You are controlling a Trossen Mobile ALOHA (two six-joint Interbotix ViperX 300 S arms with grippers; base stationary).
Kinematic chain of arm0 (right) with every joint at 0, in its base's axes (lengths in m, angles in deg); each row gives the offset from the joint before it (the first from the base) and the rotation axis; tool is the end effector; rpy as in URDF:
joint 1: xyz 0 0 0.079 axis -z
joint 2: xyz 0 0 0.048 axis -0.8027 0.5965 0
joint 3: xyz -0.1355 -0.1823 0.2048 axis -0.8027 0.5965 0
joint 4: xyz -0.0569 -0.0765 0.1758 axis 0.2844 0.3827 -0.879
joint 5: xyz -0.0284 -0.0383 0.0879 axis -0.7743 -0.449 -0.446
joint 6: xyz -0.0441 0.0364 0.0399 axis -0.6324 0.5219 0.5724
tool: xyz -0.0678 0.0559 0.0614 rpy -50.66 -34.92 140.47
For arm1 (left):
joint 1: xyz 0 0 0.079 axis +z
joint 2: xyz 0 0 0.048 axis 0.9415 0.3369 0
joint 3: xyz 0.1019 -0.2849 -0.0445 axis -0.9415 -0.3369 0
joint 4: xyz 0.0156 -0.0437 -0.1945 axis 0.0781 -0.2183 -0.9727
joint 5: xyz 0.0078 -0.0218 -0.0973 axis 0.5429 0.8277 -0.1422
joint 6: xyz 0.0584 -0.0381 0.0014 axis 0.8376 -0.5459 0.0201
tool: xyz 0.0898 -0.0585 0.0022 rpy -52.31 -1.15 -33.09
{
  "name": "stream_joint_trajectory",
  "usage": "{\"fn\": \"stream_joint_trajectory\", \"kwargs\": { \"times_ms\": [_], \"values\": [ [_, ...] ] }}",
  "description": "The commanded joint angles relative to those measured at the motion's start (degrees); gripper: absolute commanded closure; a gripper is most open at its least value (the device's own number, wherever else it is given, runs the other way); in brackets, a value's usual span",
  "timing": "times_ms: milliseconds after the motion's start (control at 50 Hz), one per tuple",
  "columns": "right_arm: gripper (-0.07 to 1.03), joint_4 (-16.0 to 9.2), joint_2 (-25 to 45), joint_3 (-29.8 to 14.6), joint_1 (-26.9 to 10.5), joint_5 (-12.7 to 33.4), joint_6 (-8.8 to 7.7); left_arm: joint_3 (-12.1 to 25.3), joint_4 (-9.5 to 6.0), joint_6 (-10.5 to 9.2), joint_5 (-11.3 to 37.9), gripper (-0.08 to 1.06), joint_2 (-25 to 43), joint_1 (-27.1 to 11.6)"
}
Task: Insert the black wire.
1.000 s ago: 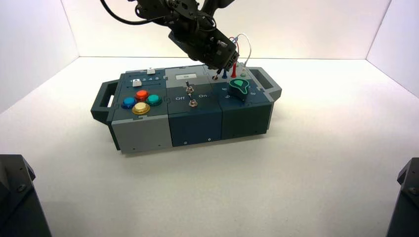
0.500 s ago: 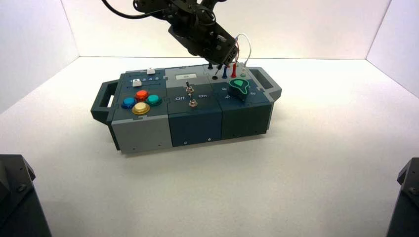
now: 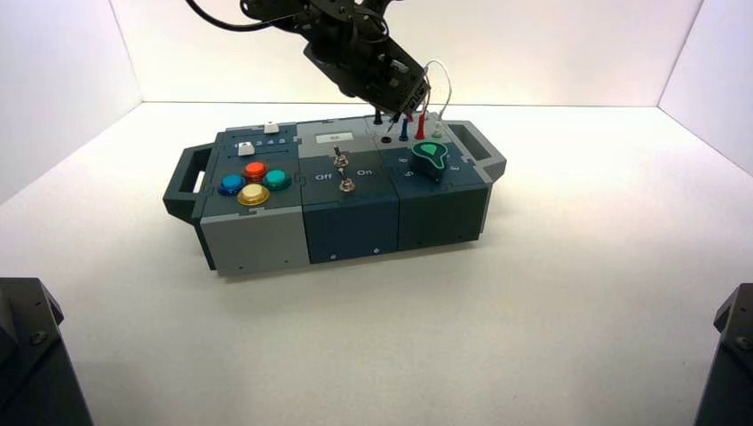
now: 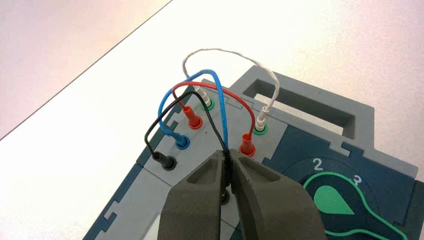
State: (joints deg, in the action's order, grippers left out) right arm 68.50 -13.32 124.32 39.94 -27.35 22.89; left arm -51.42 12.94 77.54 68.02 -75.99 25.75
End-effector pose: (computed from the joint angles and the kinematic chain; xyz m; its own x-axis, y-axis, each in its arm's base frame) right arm 0.1824 0.0450 0.2348 0.8703 0.2159 -0.4426 -0.1941 0.9764 0.0946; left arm 0.3209 -0.2937 0.0585 0.6020 -0.4652 -0.6490 0.7146 0.6766 0.1779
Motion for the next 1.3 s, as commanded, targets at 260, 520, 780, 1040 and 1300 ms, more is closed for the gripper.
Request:
{"fn": "stream_joint_trajectory", "kwargs": {
  "times_ms": [260,520,780,1040,1300],
  "values": [
    [0.98,0.09,0.97,-0.88,0.18,-0.79,-0.09,1.32,0.18,-0.26,-0.88,1.00,-0.18,0.18],
    [0.98,0.09,0.88,-0.88,0.26,-0.70,-0.09,1.23,0.18,-0.26,-0.97,1.00,0.09,0.18],
    [0.98,0.18,0.88,-0.88,0.26,-0.70,-0.09,1.05,0.09,-0.35,-0.97,1.00,0.26,0.18],
    [0.98,0.26,0.97,-0.88,0.44,-0.79,-0.09,0.79,0.18,-0.62,-0.97,1.00,0.26,0.18],
    [0.98,0.26,0.97,-0.88,0.44,-0.79,-0.09,0.26,0.18,-0.70,-0.97,1.00,0.26,0.18]
  ]
}}
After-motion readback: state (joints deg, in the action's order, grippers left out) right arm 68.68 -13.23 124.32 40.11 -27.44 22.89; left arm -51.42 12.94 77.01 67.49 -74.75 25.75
